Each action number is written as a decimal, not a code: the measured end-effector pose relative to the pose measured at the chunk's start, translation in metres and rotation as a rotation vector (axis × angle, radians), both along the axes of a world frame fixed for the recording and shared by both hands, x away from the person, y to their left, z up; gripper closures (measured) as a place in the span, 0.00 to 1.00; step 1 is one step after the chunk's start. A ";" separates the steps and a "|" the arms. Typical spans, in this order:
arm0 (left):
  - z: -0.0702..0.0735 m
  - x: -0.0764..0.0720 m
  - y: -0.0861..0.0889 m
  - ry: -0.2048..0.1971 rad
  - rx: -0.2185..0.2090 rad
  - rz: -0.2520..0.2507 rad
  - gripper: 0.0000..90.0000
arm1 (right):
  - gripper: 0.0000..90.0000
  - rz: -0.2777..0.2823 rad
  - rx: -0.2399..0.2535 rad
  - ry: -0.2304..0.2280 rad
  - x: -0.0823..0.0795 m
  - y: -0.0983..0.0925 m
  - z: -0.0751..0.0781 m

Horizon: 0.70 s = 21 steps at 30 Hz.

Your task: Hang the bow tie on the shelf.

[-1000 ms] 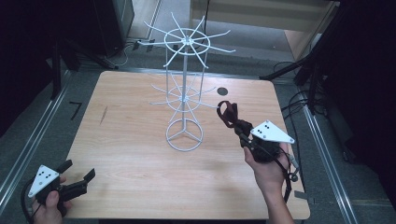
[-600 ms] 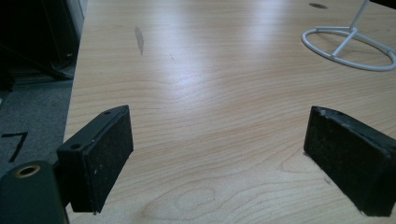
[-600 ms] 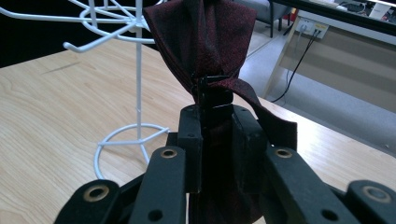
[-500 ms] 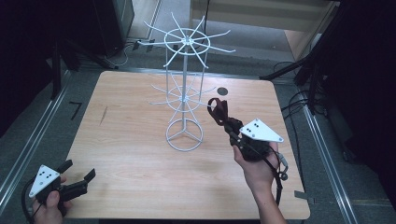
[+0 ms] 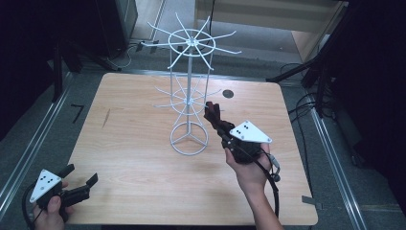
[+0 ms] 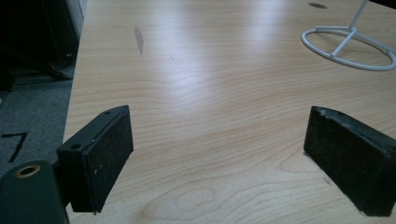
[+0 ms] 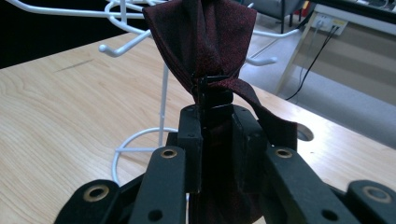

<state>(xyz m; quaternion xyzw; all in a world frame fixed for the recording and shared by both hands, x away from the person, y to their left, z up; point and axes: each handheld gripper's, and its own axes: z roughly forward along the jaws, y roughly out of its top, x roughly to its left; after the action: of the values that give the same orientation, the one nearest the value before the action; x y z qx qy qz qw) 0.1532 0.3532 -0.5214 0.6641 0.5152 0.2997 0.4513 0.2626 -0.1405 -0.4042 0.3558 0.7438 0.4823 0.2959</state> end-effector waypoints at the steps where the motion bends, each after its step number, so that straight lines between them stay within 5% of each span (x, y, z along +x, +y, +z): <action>1: 0.000 0.000 0.000 0.001 -0.001 0.000 0.10 | 0.86 0.005 0.000 0.005 0.002 0.002 -0.001; 21: 0.000 0.000 0.000 0.001 0.001 -0.002 0.10 | 0.86 0.011 0.000 0.034 0.021 0.021 -0.025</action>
<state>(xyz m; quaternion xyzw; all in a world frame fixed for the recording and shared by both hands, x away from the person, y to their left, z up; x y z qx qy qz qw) 0.1531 0.3531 -0.5213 0.6651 0.5147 0.2990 0.4510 0.2835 -0.1194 -0.4293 0.3601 0.7507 0.4776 0.2806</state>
